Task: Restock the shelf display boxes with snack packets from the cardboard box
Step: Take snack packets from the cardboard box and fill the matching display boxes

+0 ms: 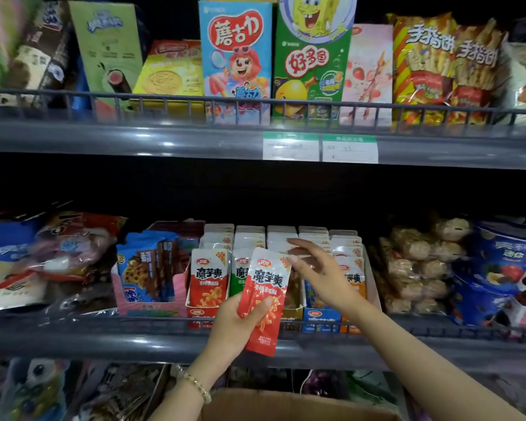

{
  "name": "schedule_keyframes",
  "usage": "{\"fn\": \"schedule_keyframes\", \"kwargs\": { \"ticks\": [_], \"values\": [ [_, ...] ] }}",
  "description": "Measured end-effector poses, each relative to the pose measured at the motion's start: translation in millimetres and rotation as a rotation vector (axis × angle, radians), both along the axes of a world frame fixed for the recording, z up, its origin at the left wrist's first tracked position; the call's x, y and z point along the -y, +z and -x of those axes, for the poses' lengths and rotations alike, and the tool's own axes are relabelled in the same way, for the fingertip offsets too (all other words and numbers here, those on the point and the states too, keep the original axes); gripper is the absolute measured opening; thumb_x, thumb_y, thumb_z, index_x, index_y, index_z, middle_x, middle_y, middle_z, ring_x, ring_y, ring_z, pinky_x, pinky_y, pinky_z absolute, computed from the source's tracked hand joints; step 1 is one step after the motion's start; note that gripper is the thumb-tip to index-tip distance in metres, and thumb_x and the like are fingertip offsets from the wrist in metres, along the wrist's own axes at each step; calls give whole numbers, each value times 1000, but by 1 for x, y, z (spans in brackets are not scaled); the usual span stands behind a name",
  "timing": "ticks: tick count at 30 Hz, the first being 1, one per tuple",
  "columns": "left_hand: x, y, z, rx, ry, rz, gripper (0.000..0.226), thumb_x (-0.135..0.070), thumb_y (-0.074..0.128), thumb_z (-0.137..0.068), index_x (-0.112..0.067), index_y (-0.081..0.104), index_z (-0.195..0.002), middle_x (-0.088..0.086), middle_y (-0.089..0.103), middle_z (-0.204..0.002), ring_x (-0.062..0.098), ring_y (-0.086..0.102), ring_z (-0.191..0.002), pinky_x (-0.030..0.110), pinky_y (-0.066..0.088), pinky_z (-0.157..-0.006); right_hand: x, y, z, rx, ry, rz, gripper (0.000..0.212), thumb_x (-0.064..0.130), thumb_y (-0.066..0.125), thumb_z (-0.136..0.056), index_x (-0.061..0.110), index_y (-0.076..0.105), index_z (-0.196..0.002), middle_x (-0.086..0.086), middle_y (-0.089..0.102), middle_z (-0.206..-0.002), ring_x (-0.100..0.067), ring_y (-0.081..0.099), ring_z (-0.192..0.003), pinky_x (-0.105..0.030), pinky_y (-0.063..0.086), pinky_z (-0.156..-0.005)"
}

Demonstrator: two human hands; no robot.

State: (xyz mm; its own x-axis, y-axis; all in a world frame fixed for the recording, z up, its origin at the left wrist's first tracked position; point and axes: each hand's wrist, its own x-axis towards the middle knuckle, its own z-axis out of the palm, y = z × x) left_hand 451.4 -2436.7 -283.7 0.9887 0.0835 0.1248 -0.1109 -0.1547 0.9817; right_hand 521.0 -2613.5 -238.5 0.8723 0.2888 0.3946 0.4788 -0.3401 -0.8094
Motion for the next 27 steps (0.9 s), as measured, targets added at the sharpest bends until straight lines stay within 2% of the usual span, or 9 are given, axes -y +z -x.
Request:
{"fn": "schedule_keyframes", "kwargs": {
  "ticks": [4,8,12,16,19,21,23,25,27],
  "values": [
    [-14,-1,6,108,24,-35,23,-38,65,-80,-20,63,-95,-2,72,-85,5,69,-74,14,50,-61,-34,5,20,-224,269,-96,50,15,64,-88,35,44,-130,-1,67,-100,-25,68,-87,-34,59,-77],
    [-37,-6,13,162,79,-76,36,-46,63,-75,-25,60,-104,-7,71,-89,1,68,-78,14,51,-63,-60,13,21,-334,350,-85,50,3,61,-88,27,43,-129,-5,67,-95,-8,71,-72,-15,52,-51],
    [-66,-13,16,180,131,-144,36,-49,60,-78,-29,56,-107,-10,69,-92,-3,66,-81,14,51,-65,-86,11,11,-241,303,-122,53,5,65,-85,31,46,-127,-3,64,-107,-15,70,-89,-29,59,-70],
    [-100,-29,15,203,273,-363,54,-58,49,-81,-34,39,-128,-22,56,-115,-9,57,-93,10,46,-75,-105,21,-2,-40,133,-400,52,3,66,-85,37,50,-121,2,65,-110,-11,69,-89,-29,59,-70],
    [-111,-35,19,253,297,-554,60,-61,42,-83,-34,34,-136,-25,38,-127,-8,42,-114,17,38,-94,-118,15,-14,122,49,-190,56,13,66,-87,46,46,-127,18,55,-128,-30,67,-76,-46,59,-66],
    [-112,-39,21,288,230,-669,59,-63,36,-85,-36,33,-137,-26,33,-132,-8,31,-123,18,27,-104,-126,7,-16,172,59,43,56,19,66,-87,42,44,-133,27,47,-132,-22,62,-61,-36,59,-64],
    [-111,-43,20,284,172,-776,57,-63,32,-87,-38,30,-139,-26,29,-138,-10,22,-128,19,18,-110,-131,-4,-19,230,91,247,56,23,67,-87,35,44,-137,20,48,-132,-10,63,-88,-19,50,-81],
    [-111,-48,17,269,135,-854,57,-62,31,-90,-39,27,-141,-24,28,-143,-12,15,-130,18,11,-112,-134,-15,-23,300,68,382,56,24,66,-87,34,44,-138,7,57,-125,-13,51,-111,-23,40,-93],
    [-111,-51,13,261,119,-910,58,-62,30,-91,-39,24,-143,-24,26,-145,-13,10,-129,17,6,-112,-136,-22,-27,313,10,405,56,25,66,-87,34,44,-138,0,54,-110,-17,44,-110,-32,38,-94]
  ]
}}
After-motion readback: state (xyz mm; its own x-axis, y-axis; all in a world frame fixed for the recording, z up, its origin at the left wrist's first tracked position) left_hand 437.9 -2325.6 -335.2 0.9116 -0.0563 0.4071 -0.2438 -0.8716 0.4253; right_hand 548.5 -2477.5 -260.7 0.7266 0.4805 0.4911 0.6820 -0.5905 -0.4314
